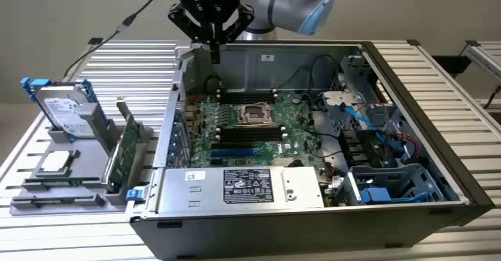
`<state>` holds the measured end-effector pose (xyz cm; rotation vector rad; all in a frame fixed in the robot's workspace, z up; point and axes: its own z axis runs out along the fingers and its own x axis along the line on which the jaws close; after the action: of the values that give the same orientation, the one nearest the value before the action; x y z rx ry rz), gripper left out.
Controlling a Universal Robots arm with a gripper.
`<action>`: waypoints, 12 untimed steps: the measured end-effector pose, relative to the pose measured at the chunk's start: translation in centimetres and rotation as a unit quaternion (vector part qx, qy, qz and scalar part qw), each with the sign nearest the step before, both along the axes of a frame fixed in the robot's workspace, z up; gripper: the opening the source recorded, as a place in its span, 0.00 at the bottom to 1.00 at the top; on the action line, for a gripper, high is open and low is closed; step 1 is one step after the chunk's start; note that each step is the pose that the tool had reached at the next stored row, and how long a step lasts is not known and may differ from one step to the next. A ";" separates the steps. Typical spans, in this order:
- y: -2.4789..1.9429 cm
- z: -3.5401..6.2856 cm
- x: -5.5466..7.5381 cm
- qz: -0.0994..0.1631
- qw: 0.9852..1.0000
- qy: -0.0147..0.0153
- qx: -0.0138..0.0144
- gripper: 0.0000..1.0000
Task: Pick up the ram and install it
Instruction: 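Reach for the ram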
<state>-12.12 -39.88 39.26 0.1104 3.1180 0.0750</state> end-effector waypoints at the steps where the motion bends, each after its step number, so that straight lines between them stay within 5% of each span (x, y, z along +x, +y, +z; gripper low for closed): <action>1: 0.00 0.00 0.0 0.000 1.000 0.000 0.000 0.11; 12: 0.00 0.02 -0.6 0.000 1.000 0.002 0.000 0.11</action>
<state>-12.67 -39.88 39.28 0.1107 3.1214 0.0743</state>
